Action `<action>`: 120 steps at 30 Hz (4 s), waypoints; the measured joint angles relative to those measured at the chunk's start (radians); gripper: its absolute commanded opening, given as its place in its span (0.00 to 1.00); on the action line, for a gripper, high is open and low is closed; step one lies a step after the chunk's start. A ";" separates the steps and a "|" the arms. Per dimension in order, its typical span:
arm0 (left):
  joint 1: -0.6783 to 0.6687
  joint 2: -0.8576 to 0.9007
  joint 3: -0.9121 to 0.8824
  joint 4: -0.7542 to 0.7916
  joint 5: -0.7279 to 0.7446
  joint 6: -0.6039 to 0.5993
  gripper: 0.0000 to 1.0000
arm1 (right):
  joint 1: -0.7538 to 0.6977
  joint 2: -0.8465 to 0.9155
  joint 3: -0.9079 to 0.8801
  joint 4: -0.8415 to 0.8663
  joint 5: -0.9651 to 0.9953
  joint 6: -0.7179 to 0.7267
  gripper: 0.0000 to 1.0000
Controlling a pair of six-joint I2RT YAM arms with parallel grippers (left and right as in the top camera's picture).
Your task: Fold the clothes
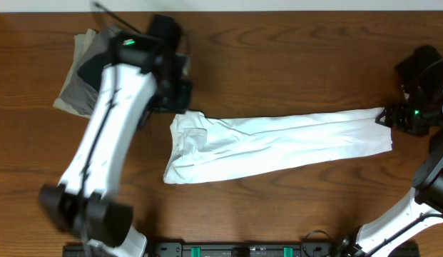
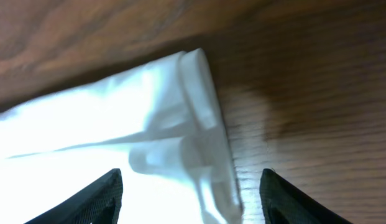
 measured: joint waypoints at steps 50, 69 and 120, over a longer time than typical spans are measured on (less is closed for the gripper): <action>0.058 -0.212 0.000 0.043 0.000 -0.013 0.54 | -0.035 0.095 0.034 -0.013 -0.081 -0.200 0.49; 0.058 -0.212 0.000 0.041 0.000 -0.013 0.55 | -0.046 0.112 0.098 -0.086 -0.055 -0.116 0.01; 0.058 -0.215 -0.105 0.067 0.006 -0.060 0.72 | 0.660 -0.237 -0.146 0.003 0.012 0.280 0.26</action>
